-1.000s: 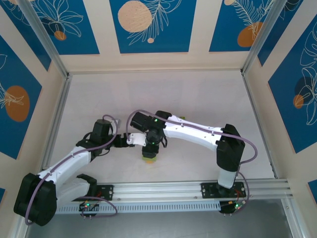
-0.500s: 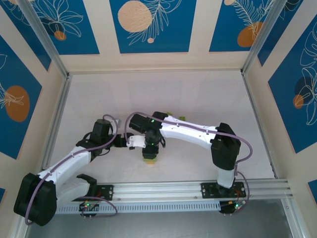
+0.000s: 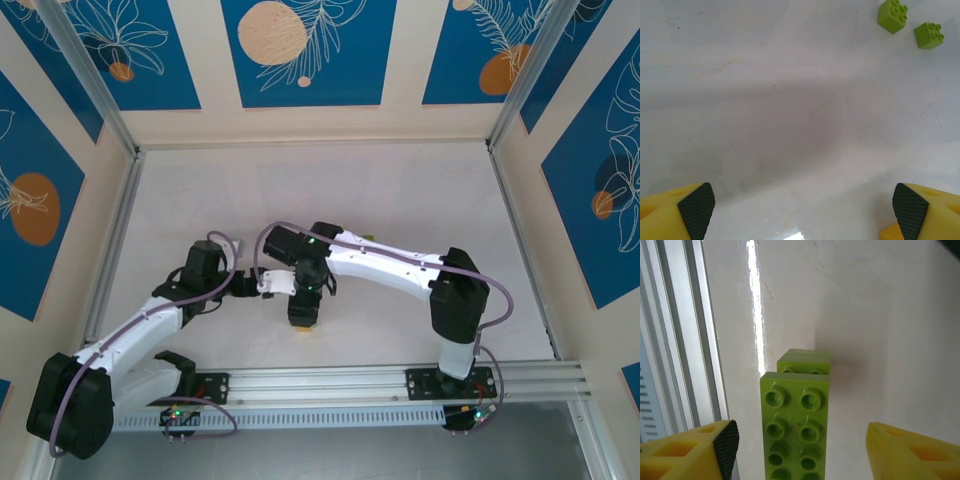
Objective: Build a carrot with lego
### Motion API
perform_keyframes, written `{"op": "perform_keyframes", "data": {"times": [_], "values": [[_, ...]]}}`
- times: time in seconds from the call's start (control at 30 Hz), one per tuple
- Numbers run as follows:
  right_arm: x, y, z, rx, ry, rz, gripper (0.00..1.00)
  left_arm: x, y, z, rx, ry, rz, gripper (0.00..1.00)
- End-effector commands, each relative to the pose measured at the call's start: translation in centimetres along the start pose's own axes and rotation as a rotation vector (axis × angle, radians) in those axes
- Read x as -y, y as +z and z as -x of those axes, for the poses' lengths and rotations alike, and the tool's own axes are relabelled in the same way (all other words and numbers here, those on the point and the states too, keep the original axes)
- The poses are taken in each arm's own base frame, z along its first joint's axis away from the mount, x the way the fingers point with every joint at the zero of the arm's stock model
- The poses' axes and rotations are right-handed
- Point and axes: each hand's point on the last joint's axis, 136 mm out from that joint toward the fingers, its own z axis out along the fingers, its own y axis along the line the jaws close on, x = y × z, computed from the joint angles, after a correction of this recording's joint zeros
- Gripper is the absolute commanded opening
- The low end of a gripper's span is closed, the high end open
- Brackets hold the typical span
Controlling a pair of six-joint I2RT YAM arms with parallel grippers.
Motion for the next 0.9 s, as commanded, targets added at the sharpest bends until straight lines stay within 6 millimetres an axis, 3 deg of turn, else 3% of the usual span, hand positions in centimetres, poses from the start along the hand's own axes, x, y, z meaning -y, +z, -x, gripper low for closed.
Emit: {"op": "perform_keyframes", "data": {"times": [0.0, 0.13, 0.23, 0.3, 0.4, 0.47, 0.57, 0.67, 0.87], "values": [[-0.1, -4.5, 2.1, 0.149, -0.005, -0.033, 0.71, 0.1, -0.2, 0.0, 0.015, 0.007, -0.023, 0.94], [1.9, -8.4, 2.7, 0.274, 0.064, -0.142, 0.73, 1.2, -0.8, 0.6, 0.056, 0.041, -0.075, 0.94], [5.8, -12.0, 2.0, 0.378, 0.234, -0.305, 0.75, 3.5, -2.0, 1.8, 0.133, 0.086, -0.175, 0.94], [9.0, -13.9, 0.4, 0.413, 0.41, -0.402, 0.77, 5.4, -2.9, 3.0, 0.201, 0.125, -0.237, 0.95], [14.2, -15.0, -4.3, 0.405, 0.75, -0.54, 0.78, 7.9, -3.4, 4.4, 0.295, 0.238, -0.258, 0.96], [16.6, -14.2, -8.2, 0.37, 0.999, -0.572, 0.78, 8.9, -3.1, 4.6, 0.349, 0.345, -0.249, 0.97], [18.0, -11.7, -10.6, 0.359, 1.166, -0.525, 0.78, 10.5, -3.9, 4.1, 0.528, 0.489, -0.343, 0.99], [18.8, -9.4, -11.9, 0.345, 1.224, -0.525, 0.78, 11.0, -5.7, 3.7, 0.657, 0.575, -0.397, 0.99], [19.4, -5.5, -13.6, 0.29, 1.248, -0.541, 0.76, 15.3, -9.5, -0.5, 0.698, 0.796, -0.662, 0.99]]}}
